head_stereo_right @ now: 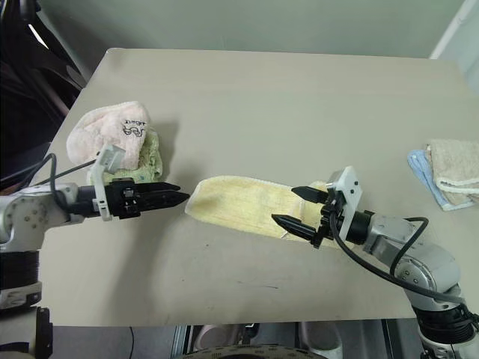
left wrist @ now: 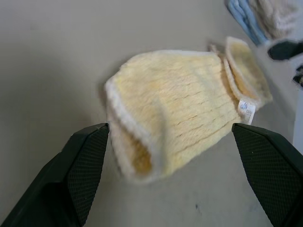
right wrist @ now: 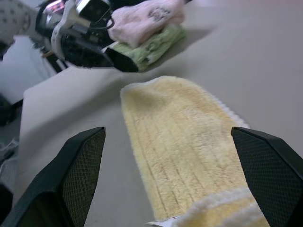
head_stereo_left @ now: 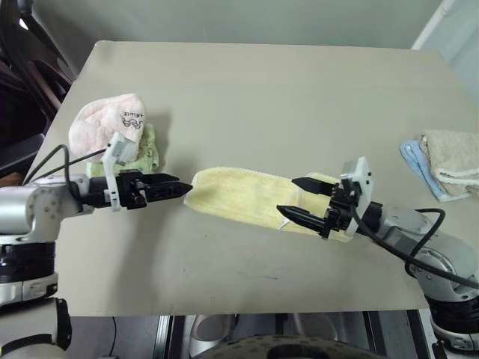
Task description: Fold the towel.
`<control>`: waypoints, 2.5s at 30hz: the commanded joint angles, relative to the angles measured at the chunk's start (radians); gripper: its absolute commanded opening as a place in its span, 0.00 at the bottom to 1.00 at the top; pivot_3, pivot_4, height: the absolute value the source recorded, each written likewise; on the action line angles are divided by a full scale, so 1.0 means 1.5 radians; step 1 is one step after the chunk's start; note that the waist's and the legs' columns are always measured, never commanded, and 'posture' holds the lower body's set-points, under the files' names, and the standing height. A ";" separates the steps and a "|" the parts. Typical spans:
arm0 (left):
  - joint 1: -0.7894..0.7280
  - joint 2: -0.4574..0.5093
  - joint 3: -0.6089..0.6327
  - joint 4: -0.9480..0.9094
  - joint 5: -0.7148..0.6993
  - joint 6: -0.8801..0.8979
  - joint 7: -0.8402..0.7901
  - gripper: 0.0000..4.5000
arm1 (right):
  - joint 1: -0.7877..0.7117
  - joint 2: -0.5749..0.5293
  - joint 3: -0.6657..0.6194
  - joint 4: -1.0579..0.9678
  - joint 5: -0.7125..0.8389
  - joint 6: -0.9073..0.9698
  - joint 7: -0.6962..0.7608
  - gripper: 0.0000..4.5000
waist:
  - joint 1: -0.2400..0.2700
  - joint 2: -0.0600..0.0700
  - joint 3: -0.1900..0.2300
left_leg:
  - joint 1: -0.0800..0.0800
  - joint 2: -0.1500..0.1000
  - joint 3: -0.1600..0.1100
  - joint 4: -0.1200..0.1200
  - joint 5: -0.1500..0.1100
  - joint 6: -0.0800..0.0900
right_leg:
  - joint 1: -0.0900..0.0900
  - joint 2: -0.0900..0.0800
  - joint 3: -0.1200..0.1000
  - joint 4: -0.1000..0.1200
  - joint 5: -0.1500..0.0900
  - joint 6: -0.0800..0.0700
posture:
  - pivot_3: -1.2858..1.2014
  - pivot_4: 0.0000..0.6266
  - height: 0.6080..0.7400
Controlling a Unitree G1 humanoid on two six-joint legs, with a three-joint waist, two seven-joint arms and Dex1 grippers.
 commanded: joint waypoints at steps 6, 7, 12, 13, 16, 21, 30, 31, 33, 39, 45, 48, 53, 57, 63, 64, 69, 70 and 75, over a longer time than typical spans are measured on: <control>0.037 -0.024 0.116 0.022 -0.071 0.201 0.097 1.00 | -0.023 -0.012 0.010 0.006 -0.053 -0.036 0.037 1.00 | -0.003 0.000 0.000 | 0.000 0.001 -0.001 0.000 -0.001 -0.003 | -0.001 0.002 0.000 0.001 0.000 -0.002 | 0.52 0.24 0.95; 0.046 -0.036 0.130 0.026 -0.076 0.220 0.107 1.00 | -0.025 -0.004 0.008 0.006 -0.051 -0.035 0.031 1.00 | -0.003 0.000 0.000 | 0.000 0.001 -0.001 0.000 -0.001 -0.003 | -0.001 0.002 0.000 0.001 0.000 -0.002 | 0.52 0.24 0.95; 0.050 -0.088 0.165 0.060 -0.095 0.264 0.159 1.00 | -0.023 0.022 -0.006 0.003 -0.047 -0.029 0.012 1.00 | -0.001 -0.001 0.000 | 0.001 0.003 -0.001 0.000 -0.001 -0.004 | -0.001 0.004 0.000 0.001 0.000 -0.003 | 0.52 0.24 0.95; 0.051 -0.094 0.160 0.063 -0.098 0.264 0.168 1.00 | -0.022 0.025 -0.009 0.003 -0.048 -0.030 0.009 1.00 | -0.001 -0.001 0.000 | 0.001 0.003 -0.001 0.000 -0.001 -0.005 | 0.000 0.004 0.000 0.001 0.000 -0.004 | 0.52 0.24 0.95; 0.045 -0.114 0.158 0.085 -0.108 0.264 0.194 1.00 | -0.024 0.035 -0.020 0.005 -0.046 -0.027 -0.005 1.00 | 0.002 0.000 0.000 | 0.003 0.003 -0.001 0.000 0.000 -0.005 | 0.001 0.004 0.000 0.001 0.001 -0.004 | 0.52 0.24 0.95; 0.019 -0.154 0.159 0.114 -0.113 0.264 0.236 1.00 | -0.020 0.046 -0.034 0.003 -0.041 -0.023 -0.025 1.00 | 0.011 0.000 0.000 | 0.008 0.003 -0.001 0.000 0.000 -0.004 | 0.004 0.004 0.000 0.001 0.001 -0.005 | 0.52 0.24 0.95; -0.064 -0.216 0.133 0.153 -0.156 0.264 0.284 1.00 | -0.017 0.061 -0.062 -0.015 -0.012 -0.001 -0.061 1.00 | 0.016 -0.001 0.001 | 0.008 0.001 -0.002 0.000 0.001 -0.010 | 0.007 0.004 0.001 0.001 0.005 -0.009 | 0.52 0.24 0.95; -0.066 -0.217 0.129 0.155 -0.164 0.264 0.288 1.00 | -0.016 0.061 -0.063 -0.016 -0.012 0.001 -0.064 1.00 | 0.015 -0.002 0.001 | 0.007 0.001 -0.002 0.000 0.002 -0.010 | 0.007 0.004 0.001 0.001 0.005 -0.009 | 0.52 0.24 0.95; -0.068 -0.217 0.121 0.158 -0.181 0.264 0.297 1.00 | -0.014 0.061 -0.067 -0.019 -0.012 0.004 -0.069 1.00 | 0.012 -0.002 0.001 | 0.007 0.001 -0.002 -0.001 0.005 -0.005 | 0.006 0.004 0.001 0.001 0.005 -0.007 | 0.52 0.24 0.95; -0.064 -0.213 0.119 0.161 -0.212 0.264 0.326 1.00 | -0.005 0.063 -0.069 -0.032 -0.009 0.010 -0.082 1.00 | 0.012 -0.003 0.001 | 0.007 0.001 -0.002 -0.010 0.008 -0.008 | 0.003 0.004 0.001 0.000 0.003 -0.005 | 0.52 0.24 0.95; -0.063 -0.211 0.125 0.165 -0.230 0.264 0.349 1.00 | -0.003 0.063 -0.069 -0.035 -0.009 0.012 -0.084 1.00 | 0.013 -0.003 0.001 | 0.008 0.002 -0.002 -0.012 0.008 -0.008 | 0.003 0.005 0.001 0.000 0.001 -0.003 | 0.52 0.24 0.95; -0.068 -0.209 0.140 0.171 -0.230 0.264 0.363 1.00 | -0.004 0.069 -0.067 -0.031 -0.015 0.010 -0.093 1.00 | 0.012 -0.003 0.001 | 0.008 0.002 -0.002 -0.011 0.008 -0.008 | 0.003 0.005 0.001 0.000 0.001 -0.003 | 0.52 0.24 0.95; -0.067 -0.211 0.158 0.173 -0.228 0.263 0.380 0.96 | -0.007 0.070 -0.064 -0.027 -0.019 0.008 -0.095 1.00 | 0.011 -0.003 0.001 | 0.008 0.002 -0.002 -0.012 0.008 -0.008 | 0.003 0.005 0.001 0.000 0.001 -0.004 | 0.52 0.24 0.95; -0.063 -0.213 0.185 0.174 -0.212 0.261 0.390 0.73 | -0.011 0.072 -0.060 -0.024 -0.025 0.007 -0.098 1.00 | 0.007 -0.003 0.001 | 0.009 0.002 -0.002 -0.012 0.008 -0.008 | 0.003 0.005 0.001 0.000 0.001 -0.005 | 0.52 0.24 0.95; -0.062 -0.221 0.188 0.165 -0.212 0.264 0.388 0.25 | -0.005 0.069 -0.056 -0.032 -0.029 0.010 -0.098 1.00 | 0.006 -0.003 0.001 | 0.009 0.003 -0.002 -0.012 0.008 -0.008 | 0.004 0.005 0.001 0.000 0.001 -0.005 | 0.52 0.24 0.95; -0.061 -0.221 0.186 0.162 -0.214 0.264 0.387 0.17 | -0.004 0.067 -0.056 -0.032 -0.030 0.010 -0.098 1.00 | 0.006 -0.003 0.001 | 0.009 0.003 -0.002 -0.012 0.008 -0.008 | 0.004 0.005 0.001 0.000 0.001 -0.006 | 0.52 0.24 0.95; -0.063 -0.226 0.183 0.156 -0.220 0.264 0.388 0.01 | 0.003 0.064 -0.053 -0.034 -0.040 0.007 -0.096 1.00 | 0.006 -0.003 0.001 | 0.009 0.003 -0.002 -0.012 0.008 -0.008 | 0.004 0.005 0.001 0.000 0.001 -0.006 | 0.52 0.24 0.95; -0.064 -0.226 0.182 0.154 -0.219 0.264 0.386 0.01 | 0.003 0.065 -0.053 -0.035 -0.038 0.008 -0.096 1.00 | 0.006 -0.003 0.001 | 0.009 0.003 -0.002 -0.012 0.008 -0.008 | 0.004 0.005 0.001 0.000 0.002 -0.006 | 0.52 0.24 0.95; -0.089 -0.211 0.175 0.156 -0.203 0.257 0.377 0.01 | 0.014 0.061 -0.063 -0.048 -0.023 0.011 -0.089 1.00 | 0.006 -0.003 0.001 | 0.009 0.003 -0.002 -0.012 0.008 -0.008 | 0.004 0.005 0.001 0.000 0.002 -0.006 | 0.52 0.24 0.95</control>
